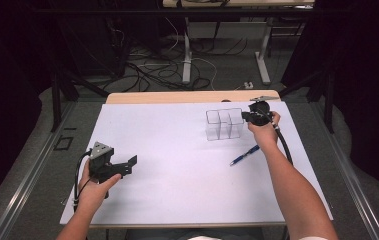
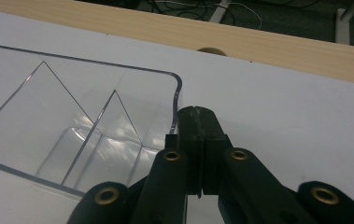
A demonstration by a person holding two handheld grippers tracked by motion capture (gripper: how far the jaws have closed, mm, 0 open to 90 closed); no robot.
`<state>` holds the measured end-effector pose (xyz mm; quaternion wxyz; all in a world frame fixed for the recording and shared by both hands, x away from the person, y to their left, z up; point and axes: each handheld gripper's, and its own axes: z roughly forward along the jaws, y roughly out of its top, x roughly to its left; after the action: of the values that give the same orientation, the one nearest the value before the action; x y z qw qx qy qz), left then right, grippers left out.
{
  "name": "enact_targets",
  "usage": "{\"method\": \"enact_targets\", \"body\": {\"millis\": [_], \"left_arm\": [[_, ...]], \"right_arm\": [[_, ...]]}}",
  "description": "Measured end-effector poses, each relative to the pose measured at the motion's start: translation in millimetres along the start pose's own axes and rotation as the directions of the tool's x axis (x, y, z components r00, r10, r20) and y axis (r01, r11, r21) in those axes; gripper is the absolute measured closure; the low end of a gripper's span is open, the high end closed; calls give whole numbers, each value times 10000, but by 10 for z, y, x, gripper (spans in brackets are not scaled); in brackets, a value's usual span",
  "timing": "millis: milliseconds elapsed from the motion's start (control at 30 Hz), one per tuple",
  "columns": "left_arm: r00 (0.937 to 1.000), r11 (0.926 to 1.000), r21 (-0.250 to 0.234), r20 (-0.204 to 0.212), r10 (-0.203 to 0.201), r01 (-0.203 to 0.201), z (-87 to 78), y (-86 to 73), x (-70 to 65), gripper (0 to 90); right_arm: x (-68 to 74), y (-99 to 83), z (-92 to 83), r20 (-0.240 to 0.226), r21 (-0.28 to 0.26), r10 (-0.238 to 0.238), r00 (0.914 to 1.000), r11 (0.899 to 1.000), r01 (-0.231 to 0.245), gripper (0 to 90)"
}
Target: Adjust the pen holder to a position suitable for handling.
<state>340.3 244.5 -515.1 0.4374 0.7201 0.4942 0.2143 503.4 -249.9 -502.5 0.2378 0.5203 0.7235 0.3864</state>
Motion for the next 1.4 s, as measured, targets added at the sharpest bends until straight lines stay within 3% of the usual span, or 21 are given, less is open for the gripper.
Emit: {"method": "enact_targets", "body": {"millis": [667,867,1400], "left_arm": [[10000,10000,-40,-12,-11,11,-2,6,0,47],[10000,10000,-30,-19,4,-4,-9,8,2,48],[10000,10000,-44,-31,-27,27,-13,9,8,50]], "right_arm": [[525,-13,63,-711,210,535,9960,9984,-522,900],[728,-38,111,-974,363,403,9944,9987,-369,900],[924,-61,172,-1451,568,631,9874,9968,-553,900]]}}
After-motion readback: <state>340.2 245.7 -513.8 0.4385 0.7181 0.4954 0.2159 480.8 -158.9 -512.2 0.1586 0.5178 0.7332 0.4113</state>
